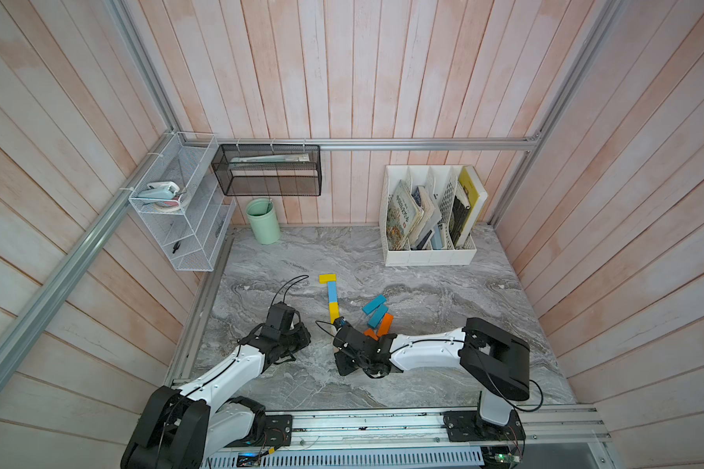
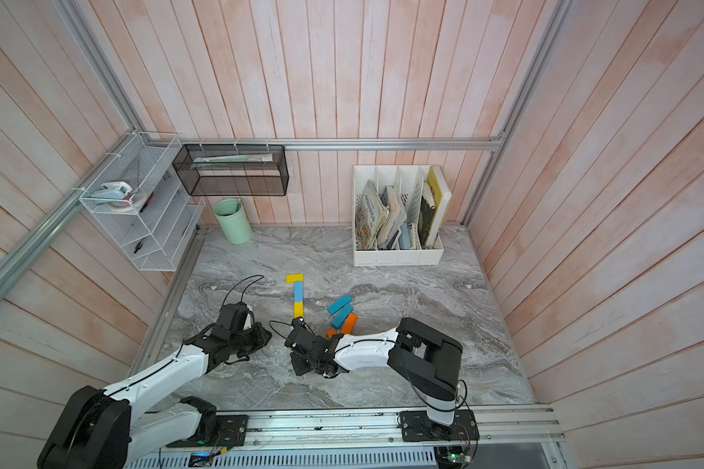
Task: Assemble a giraffe with building blocks
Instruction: Assemble the building block at the center of the board.
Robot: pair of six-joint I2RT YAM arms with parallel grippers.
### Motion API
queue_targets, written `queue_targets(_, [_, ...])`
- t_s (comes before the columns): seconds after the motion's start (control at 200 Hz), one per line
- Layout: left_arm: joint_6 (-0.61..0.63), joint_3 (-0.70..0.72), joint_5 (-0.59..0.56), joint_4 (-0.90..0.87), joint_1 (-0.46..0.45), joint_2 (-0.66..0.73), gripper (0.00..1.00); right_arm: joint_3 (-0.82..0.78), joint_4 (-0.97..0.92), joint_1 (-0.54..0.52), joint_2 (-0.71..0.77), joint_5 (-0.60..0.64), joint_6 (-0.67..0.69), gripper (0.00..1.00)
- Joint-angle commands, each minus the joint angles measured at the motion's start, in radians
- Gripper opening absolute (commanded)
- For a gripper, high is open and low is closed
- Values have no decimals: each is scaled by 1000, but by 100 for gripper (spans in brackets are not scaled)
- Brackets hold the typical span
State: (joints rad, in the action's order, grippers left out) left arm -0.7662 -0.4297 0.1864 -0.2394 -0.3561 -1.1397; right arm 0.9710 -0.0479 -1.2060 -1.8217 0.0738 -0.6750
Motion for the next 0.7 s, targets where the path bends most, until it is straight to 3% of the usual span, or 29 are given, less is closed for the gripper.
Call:
queue_targets(0.0, [18,-6,15,12,6,-10,20,26,-21,8,-28,10,18,0])
queue_targets(0.325, [18,-4,21,25,6,-25,20,15,-10,7,-20,-24,6,0])
queue_targets(0.53, [12,3,19,26,5,-22,20,-77,21,-26,61,-28,-67,0])
queue_targets(0.695, [2,23,43,55,5,-15,23,-175,-42,-61,245,107,-127,0])
